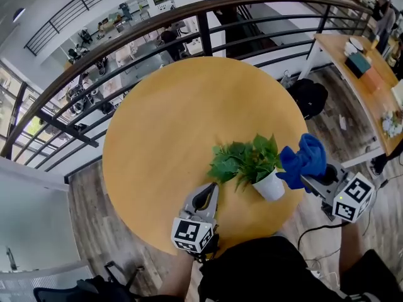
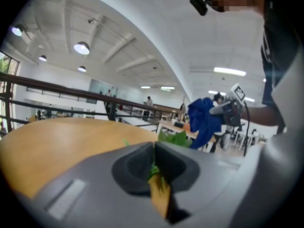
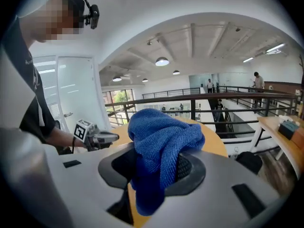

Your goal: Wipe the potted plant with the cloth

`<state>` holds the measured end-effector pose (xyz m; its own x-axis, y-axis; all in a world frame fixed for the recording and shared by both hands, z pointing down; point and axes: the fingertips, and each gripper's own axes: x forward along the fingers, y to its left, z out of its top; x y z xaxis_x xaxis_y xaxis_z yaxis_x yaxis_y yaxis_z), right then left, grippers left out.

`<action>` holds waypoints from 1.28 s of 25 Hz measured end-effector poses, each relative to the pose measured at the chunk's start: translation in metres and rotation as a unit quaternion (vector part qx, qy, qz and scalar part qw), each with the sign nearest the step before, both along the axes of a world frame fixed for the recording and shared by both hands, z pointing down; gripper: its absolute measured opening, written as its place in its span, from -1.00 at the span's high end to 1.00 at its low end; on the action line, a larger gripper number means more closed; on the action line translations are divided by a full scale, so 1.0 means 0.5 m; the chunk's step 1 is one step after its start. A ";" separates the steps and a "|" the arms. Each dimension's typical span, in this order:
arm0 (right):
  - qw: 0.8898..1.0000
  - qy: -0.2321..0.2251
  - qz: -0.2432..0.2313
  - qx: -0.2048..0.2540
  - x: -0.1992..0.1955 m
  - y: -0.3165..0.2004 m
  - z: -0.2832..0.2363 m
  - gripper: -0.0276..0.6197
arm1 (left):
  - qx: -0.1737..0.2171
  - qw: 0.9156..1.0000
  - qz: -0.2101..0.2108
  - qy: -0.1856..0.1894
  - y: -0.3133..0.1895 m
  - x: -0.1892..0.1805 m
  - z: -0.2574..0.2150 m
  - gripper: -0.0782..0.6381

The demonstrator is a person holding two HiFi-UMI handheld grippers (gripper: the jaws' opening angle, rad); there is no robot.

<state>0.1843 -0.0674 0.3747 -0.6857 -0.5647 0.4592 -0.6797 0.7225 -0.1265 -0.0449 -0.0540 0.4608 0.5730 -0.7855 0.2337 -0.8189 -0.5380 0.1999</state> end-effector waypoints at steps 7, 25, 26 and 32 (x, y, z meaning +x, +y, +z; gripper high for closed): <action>0.995 0.053 -0.004 -0.090 0.033 0.048 0.146 0.45 | -0.025 0.997 0.068 0.020 0.013 0.064 0.017 0.19; 0.990 0.062 0.021 -0.124 0.080 0.069 0.185 0.45 | -0.100 0.952 0.274 -0.097 -0.004 0.284 0.173 0.13; 0.990 0.063 0.021 -0.125 0.080 0.068 0.188 0.45 | -0.105 0.947 0.284 -0.104 -0.002 0.287 0.182 0.11; 0.989 0.061 0.015 -0.131 0.079 0.057 0.207 0.44 | -0.106 0.905 0.358 -0.205 0.026 0.349 0.259 0.47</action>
<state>0.2238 -0.0388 0.4783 -0.5999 -0.4346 0.6717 -0.7228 0.6543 -0.2222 0.1296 -0.0410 0.5903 0.7483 -0.1593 0.6439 -0.3038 -0.9453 0.1191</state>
